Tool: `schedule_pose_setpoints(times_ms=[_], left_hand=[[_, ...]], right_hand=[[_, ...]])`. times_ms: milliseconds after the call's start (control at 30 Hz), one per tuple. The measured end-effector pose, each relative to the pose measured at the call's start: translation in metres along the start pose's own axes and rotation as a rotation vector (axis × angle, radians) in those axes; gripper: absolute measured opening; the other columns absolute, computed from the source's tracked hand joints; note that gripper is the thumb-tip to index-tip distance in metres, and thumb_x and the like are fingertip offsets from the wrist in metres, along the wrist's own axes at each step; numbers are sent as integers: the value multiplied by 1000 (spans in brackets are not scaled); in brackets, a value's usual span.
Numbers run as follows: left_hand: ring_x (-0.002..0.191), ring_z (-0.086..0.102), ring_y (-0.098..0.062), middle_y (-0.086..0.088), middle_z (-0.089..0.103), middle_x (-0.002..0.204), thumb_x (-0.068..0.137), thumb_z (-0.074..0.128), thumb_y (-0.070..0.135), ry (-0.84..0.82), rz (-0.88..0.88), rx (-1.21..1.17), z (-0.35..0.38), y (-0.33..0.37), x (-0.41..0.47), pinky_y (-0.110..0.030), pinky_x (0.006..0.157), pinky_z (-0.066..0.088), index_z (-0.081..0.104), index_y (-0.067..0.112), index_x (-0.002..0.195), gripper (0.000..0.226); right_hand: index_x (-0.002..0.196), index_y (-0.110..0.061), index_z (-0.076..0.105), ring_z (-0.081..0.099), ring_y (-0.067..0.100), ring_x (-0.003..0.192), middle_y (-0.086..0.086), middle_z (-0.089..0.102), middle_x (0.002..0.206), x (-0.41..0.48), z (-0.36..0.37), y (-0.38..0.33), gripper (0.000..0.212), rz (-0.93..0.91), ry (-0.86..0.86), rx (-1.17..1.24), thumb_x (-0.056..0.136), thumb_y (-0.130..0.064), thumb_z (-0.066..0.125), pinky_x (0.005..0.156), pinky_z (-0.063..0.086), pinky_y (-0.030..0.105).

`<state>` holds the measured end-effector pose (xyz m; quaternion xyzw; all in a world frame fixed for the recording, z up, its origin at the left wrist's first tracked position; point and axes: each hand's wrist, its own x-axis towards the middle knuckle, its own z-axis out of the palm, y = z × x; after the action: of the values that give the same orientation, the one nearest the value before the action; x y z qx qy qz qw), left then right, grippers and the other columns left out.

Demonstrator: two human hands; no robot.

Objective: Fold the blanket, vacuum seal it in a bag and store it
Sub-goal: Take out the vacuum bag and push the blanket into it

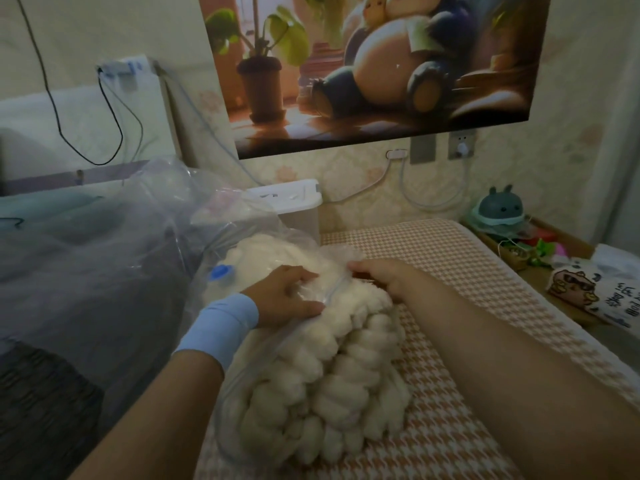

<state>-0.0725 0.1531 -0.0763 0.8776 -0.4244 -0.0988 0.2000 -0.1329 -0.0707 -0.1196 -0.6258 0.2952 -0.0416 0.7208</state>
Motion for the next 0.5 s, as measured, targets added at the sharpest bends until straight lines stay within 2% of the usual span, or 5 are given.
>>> schedule_pose_setpoints(times_ms=[67,133,267,333,500], left_hand=[[133,35,-12,7,30,148,76,75,48,-2,17,-34,2,2,-1,-22,107,25,42,35,138,71],[142,22,-15,6,22,154,76,73,52,-34,31,-1,3,8,-1,-28,114,20,36,40,141,76],[148,-5,-20,5,-1,161,78,64,61,-16,23,267,10,35,7,-50,119,11,15,44,149,88],[148,-1,-24,1,-3,161,78,63,64,63,46,303,18,52,14,-50,118,13,16,43,150,88],[147,14,-26,-1,9,161,88,56,56,49,175,112,54,100,15,-41,119,16,25,39,149,71]], right_hand=[[96,-4,72,64,23,77,10,71,93,-6,-3,-2,19,-76,98,-104,88,-21,74,68,55,33],[102,-8,72,63,21,75,11,72,97,-15,-11,-5,22,-147,214,-157,87,-24,74,66,52,31],[93,-10,64,66,19,69,6,69,87,-45,-44,-13,13,-176,298,7,96,-11,51,63,48,30],[85,-12,58,68,22,66,6,67,79,-67,-67,-15,21,-186,391,71,99,-10,44,62,53,34],[111,-5,59,69,34,83,20,68,98,-119,-132,-1,21,-97,685,286,98,-4,42,52,56,38]])
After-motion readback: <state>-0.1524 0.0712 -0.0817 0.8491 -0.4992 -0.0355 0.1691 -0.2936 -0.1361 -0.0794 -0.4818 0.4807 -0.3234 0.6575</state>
